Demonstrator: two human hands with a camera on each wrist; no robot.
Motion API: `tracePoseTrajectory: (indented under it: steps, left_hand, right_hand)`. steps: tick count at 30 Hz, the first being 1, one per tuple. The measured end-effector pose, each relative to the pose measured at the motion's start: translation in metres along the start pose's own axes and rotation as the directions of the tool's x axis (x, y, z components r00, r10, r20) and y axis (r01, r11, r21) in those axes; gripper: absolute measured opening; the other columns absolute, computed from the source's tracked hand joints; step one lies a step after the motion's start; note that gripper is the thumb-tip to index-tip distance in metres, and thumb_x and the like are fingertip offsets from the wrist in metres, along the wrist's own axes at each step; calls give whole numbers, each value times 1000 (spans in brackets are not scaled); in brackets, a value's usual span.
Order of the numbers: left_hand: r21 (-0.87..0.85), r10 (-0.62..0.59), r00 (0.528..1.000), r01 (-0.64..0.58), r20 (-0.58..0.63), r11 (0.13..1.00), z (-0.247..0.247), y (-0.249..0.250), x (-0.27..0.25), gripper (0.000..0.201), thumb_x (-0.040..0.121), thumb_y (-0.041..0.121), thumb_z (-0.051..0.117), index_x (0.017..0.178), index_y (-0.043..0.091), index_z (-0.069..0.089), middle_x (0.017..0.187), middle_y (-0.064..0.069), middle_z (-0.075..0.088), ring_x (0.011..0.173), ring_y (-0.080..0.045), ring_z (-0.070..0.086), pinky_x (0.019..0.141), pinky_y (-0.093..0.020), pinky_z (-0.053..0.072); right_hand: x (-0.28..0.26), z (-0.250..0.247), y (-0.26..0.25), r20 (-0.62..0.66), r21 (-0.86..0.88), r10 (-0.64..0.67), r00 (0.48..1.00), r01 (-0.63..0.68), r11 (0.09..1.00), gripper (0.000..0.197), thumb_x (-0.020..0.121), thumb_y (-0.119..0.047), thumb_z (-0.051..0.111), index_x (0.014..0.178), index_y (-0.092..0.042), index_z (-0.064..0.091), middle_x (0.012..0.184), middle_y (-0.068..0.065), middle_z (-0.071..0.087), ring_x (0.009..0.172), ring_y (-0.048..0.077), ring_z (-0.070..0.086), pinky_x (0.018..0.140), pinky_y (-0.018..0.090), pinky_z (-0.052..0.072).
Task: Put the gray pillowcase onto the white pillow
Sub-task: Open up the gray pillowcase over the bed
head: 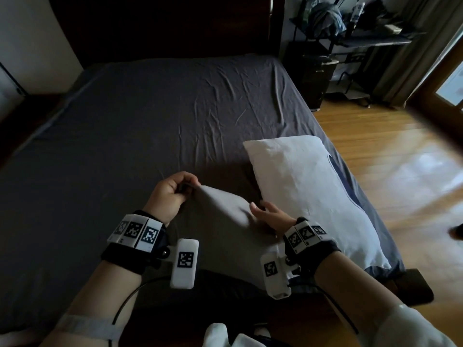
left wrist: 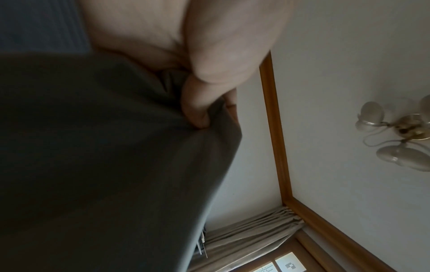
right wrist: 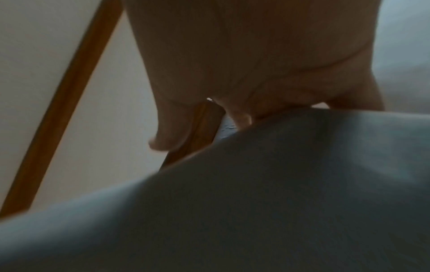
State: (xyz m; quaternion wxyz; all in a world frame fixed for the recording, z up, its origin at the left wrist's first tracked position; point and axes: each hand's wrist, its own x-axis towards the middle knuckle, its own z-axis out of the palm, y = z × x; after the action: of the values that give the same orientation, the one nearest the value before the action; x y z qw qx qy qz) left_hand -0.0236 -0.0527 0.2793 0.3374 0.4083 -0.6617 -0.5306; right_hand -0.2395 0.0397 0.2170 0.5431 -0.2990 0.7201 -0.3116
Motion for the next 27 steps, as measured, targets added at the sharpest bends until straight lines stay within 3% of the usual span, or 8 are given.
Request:
tracePoseTrajectory:
  steps: [2, 4, 7, 10, 14, 18, 21, 27]
  left_hand:
    - [-11, -13, 1000, 13, -21, 1000, 2, -3, 2, 68, 78, -23, 37, 60, 36, 66, 67, 15, 65, 68, 6, 57, 67, -11, 42]
    - [-20, -41, 997, 40, -67, 999, 2, -5, 3, 65, 80, -20, 40, 62, 36, 67, 67, 18, 66, 72, 6, 59, 74, -13, 44]
    - [83, -95, 948, 126, -303, 989, -3, -13, 9, 34, 83, -4, 56, 82, 30, 63, 91, 10, 65, 94, -10, 58, 85, -21, 46]
    - [94, -217, 876, 283, -431, 954, -4, -19, 8, 38, 75, 4, 70, 109, 13, 56, 97, -2, 53, 99, -21, 52, 86, -31, 44]
    - [-159, -408, 913, 405, 15, 900, 29, 6, -3, 22, 88, 18, 57, 100, 36, 57, 85, 0, 62, 63, -14, 62, 61, -25, 47]
    - [-189, -420, 878, 464, 229, 866, 52, 14, -4, 29, 91, 40, 45, 117, 35, 57, 100, 0, 67, 86, -19, 65, 77, -36, 49]
    - [-273, -398, 901, 433, 175, 859, 55, 15, -1, 27, 90, 30, 51, 106, 12, 63, 94, -10, 67, 80, -18, 66, 73, -34, 55]
    - [-233, -338, 933, 359, 125, 904, 53, 7, -1, 35, 84, -11, 50, 108, 14, 57, 97, -9, 66, 92, -23, 64, 81, -33, 55]
  right_hand:
    - [2, -3, 7, 65, 169, 16, 998, -27, 985, 90, 54, -47, 84, 129, -11, 48, 122, 10, 55, 112, 26, 54, 105, 47, 40]
    - [0, -6, 8, 31, 272, -84, 996, 72, 960, 73, 65, -1, 78, 130, -1, 46, 111, 17, 60, 103, 30, 58, 97, 51, 45]
    - [1, -12, 0, -70, 227, -295, 953, 303, 925, 69, 65, 22, 66, 128, 3, 44, 97, 5, 62, 83, 10, 64, 77, 28, 56]
    - [-2, -9, -12, -136, 224, -439, 888, 459, 860, 71, 62, 14, 67, 125, -9, 45, 91, -7, 60, 69, -10, 61, 66, 12, 52]
    - [-4, 3, -20, -113, 148, -537, 836, 548, 823, 60, 70, 22, 61, 123, -2, 49, 104, 1, 58, 70, -18, 57, 71, 5, 46]
    - [-9, 20, -24, -10, 156, -582, 813, 577, 802, 58, 72, 18, 64, 125, -1, 49, 107, 3, 59, 76, -17, 59, 76, 8, 47]
    - [-12, 21, -27, 68, 235, -577, 814, 549, 802, 58, 72, 15, 66, 124, -5, 49, 108, 3, 61, 85, -10, 61, 83, 14, 50]
    - [-12, 19, -37, -48, 294, -524, 850, 513, 806, 22, 84, -13, 63, 103, -19, 55, 101, 4, 63, 85, 6, 62, 72, 18, 53]
